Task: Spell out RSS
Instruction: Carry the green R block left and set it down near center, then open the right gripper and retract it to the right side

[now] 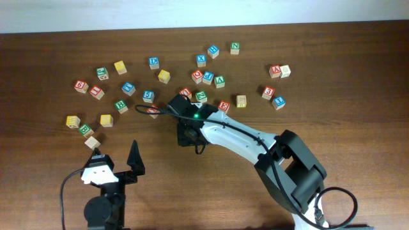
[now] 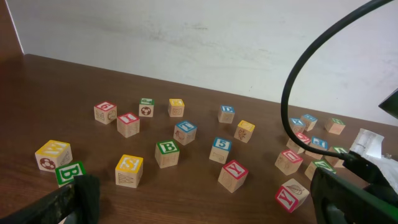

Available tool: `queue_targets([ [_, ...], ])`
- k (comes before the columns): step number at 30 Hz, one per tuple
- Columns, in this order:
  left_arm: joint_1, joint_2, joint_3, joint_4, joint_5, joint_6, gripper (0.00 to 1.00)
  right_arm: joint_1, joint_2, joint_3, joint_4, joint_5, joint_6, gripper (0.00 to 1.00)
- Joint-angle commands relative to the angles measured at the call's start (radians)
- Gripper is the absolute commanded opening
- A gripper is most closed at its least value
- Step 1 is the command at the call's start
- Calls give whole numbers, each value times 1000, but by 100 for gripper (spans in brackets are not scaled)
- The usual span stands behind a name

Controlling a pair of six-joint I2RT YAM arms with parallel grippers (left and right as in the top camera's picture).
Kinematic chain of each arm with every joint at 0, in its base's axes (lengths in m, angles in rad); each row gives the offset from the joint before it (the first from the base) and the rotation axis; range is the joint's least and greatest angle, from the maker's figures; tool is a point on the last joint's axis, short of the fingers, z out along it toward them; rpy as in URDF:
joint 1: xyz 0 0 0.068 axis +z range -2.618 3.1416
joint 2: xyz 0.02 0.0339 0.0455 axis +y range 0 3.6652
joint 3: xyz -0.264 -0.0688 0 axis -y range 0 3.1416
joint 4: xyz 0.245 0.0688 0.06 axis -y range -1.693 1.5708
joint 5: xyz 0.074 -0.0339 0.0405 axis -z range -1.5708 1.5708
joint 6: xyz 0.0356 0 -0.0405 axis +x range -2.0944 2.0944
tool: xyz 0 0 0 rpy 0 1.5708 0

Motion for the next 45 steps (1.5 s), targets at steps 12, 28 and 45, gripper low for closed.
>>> queue_targets([
  [12,4,-4,-5,0,8,16,99,-23,-13,-3,-27,4,-26,36],
  [28,4,-4,-5,0,8,16,99,-110,-380,130,-235,103,-189,98],
  [45,4,-4,-5,-1,8,16,100,-812,-746,135,-636,-235,-800,98],
])
